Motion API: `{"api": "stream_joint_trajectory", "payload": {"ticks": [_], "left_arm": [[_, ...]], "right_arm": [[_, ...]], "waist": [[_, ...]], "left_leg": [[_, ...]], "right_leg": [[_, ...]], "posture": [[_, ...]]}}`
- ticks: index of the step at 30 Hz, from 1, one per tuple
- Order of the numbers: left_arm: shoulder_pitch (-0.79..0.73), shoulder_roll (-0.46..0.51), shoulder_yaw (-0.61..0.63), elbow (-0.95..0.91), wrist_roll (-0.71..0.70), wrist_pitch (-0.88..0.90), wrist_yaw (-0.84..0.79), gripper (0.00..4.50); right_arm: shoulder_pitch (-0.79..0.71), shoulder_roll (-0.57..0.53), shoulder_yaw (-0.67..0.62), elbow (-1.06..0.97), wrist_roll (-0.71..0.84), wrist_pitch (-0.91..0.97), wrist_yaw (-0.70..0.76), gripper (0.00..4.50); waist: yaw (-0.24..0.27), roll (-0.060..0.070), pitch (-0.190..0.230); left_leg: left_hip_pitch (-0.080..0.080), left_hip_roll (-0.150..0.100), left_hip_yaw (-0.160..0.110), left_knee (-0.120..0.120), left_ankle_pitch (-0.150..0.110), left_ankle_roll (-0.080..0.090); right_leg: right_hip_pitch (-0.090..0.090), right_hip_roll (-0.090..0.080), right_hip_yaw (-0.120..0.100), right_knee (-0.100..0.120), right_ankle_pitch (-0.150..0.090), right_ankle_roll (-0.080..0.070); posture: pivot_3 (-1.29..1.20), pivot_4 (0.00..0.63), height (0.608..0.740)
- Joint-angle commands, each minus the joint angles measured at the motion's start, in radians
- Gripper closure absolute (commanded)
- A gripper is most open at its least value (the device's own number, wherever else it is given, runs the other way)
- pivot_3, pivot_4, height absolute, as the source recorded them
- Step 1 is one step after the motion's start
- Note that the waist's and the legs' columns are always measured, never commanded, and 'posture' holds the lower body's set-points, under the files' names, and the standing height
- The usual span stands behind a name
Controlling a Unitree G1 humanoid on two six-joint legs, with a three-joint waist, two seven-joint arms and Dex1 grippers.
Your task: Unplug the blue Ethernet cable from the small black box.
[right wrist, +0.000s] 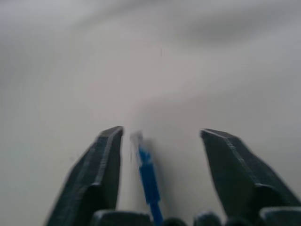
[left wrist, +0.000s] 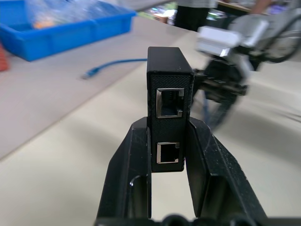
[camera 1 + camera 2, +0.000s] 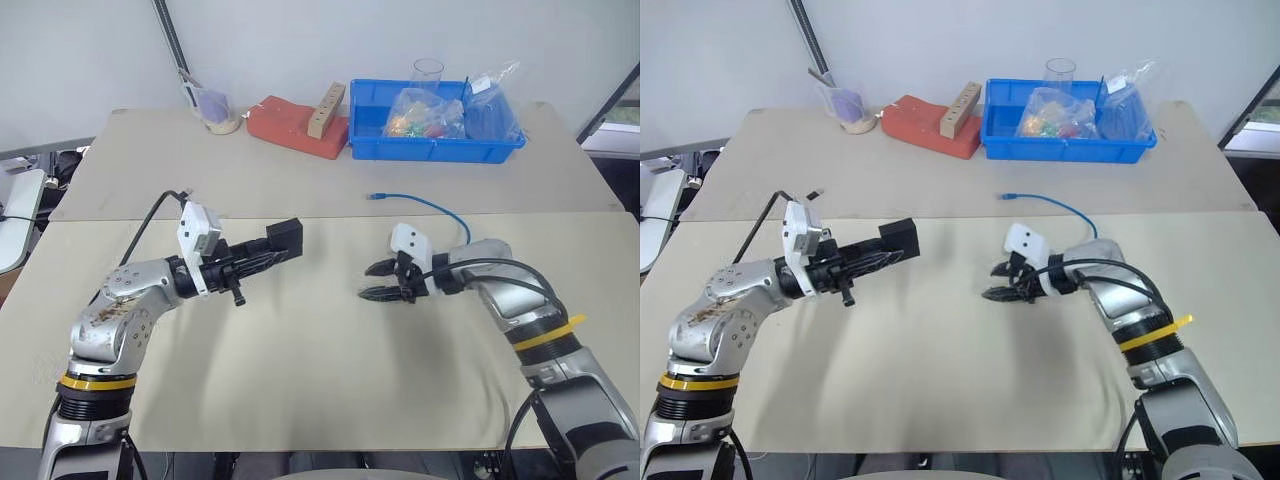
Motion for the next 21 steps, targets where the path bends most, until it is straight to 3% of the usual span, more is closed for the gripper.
{"api": "stream_joint_trajectory", "payload": {"ticks": [1, 6, 10, 20, 21], "left_arm": [[0.009, -0.044, 0.004, 0.095, 0.128, -0.168, 0.099, 4.01], [0.011, -0.186, -0.032, 0.312, 0.283, -0.410, 0.250, 4.01], [-0.004, -0.266, -0.043, 0.427, 0.311, -0.497, 0.300, 4.01], [-0.036, -0.341, -0.053, 0.582, 0.354, -0.602, 0.366, 4.01], [-0.037, -0.343, -0.048, 0.587, 0.348, -0.600, 0.367, 3.00]], "right_arm": [[-0.024, 0.027, -0.127, -0.168, 0.136, 0.131, -0.054, 0.07], [0.003, 0.145, -0.195, -0.344, 0.203, 0.241, -0.250, 0.02], [0.032, 0.159, -0.202, -0.395, 0.194, 0.256, -0.341, 0.02], [0.057, 0.127, -0.207, -0.405, 0.203, 0.234, -0.383, 0.02], [0.057, 0.125, -0.203, -0.404, 0.202, 0.233, -0.384, 0.00]], "waist": [[-0.001, 0.000, 0.000], [-0.004, 0.000, 0.000], [0.012, 0.000, 0.000], [0.015, 0.000, 0.000], [0.014, 0.000, 0.000]], "left_leg": [[0.000, 0.000, 0.000, 0.000, 0.000, 0.000], [0.001, 0.000, 0.000, -0.001, 0.000, 0.000], [-0.001, -0.001, 0.000, 0.000, 0.000, 0.000], [0.000, -0.001, 0.000, 0.001, 0.000, 0.000], [0.000, -0.001, 0.000, 0.001, 0.000, 0.000]], "right_leg": [[0.000, 0.000, 0.000, 0.000, 0.000, 0.000], [0.000, 0.000, 0.000, 0.001, 0.000, 0.000], [0.000, -0.001, 0.000, 0.001, 0.000, 0.000], [0.000, -0.001, 0.000, 0.001, 0.000, 0.000], [0.000, -0.001, 0.000, 0.001, 0.000, 0.000]], "posture": [[0.00, 0.150, 0.740], [0.00, 0.150, 0.740], [0.00, 0.150, 0.740], [0.00, 0.150, 0.740], [0.00, 0.150, 0.740]]}}
